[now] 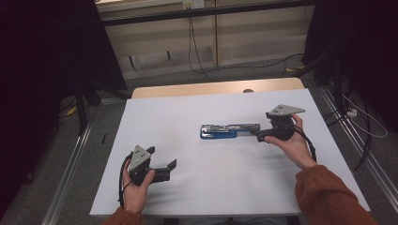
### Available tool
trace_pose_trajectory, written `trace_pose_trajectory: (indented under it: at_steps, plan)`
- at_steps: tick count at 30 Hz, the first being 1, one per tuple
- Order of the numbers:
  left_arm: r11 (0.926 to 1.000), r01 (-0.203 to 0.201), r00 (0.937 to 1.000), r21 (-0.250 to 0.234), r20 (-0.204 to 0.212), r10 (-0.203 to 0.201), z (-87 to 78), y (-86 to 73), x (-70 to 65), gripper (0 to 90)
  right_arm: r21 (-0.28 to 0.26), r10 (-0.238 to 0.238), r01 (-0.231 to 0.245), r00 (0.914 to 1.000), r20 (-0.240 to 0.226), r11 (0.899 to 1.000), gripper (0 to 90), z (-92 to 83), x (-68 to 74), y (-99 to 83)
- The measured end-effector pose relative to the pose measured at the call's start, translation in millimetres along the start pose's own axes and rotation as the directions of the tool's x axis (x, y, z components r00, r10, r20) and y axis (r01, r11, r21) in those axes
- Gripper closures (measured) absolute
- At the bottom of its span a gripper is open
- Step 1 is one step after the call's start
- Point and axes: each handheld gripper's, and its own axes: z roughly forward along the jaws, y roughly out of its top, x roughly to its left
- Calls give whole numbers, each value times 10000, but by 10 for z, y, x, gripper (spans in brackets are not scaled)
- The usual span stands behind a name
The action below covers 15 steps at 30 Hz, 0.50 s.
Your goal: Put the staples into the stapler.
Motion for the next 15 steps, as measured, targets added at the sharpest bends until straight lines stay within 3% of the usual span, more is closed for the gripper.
trace_pose_trajectory:
  at_steps: [8, 15]
  plan:
    - [9998, 69, 9999, -163, 77, -68, -18, 4, -8, 36, -171, 24, -20, 9997, 256, 9999, 65, -114, 14, -111]
    - [9998, 73, 9999, -158, -127, -75, -28, 11, -5, 35, -415, 32, -14, 9990, 436, 9991, 70, -218, 20, -193]
